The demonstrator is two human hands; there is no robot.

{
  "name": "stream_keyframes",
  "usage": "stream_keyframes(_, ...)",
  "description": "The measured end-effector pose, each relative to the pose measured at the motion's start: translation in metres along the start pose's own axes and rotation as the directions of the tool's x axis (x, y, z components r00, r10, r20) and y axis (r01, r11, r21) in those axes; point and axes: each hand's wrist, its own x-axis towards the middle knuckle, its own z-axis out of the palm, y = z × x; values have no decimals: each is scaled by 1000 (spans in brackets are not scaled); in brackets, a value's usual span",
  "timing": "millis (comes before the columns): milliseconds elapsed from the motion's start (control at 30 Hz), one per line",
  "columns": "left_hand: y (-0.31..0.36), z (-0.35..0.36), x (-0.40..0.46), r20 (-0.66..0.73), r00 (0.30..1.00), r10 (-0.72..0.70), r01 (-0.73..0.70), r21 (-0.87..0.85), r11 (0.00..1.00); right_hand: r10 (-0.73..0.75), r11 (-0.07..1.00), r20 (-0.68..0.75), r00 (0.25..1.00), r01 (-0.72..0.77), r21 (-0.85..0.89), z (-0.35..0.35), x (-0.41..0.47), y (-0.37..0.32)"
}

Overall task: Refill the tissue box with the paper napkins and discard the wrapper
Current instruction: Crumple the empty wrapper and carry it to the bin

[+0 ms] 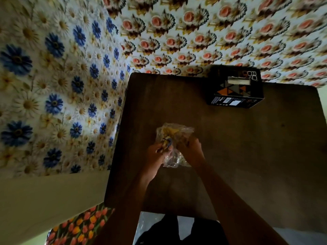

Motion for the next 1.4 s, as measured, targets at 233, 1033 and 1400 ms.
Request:
stream_keyframes(233, 15, 11, -9, -33, 999, -26, 23, -93, 995, -147, 948, 205, 968, 78, 310, -29, -14, 2)
stream_keyframes(1033, 6, 19, -30, -137, 876, 462, -373, 416, 829, -218, 832, 198, 956, 76, 549, -64, -57, -6)
stream_keyframes(1400, 1, 20, -38, -6, 875, 485, -430, 451, 782, -273, 949, 179, 945, 233, 213, -79, -56, 1)
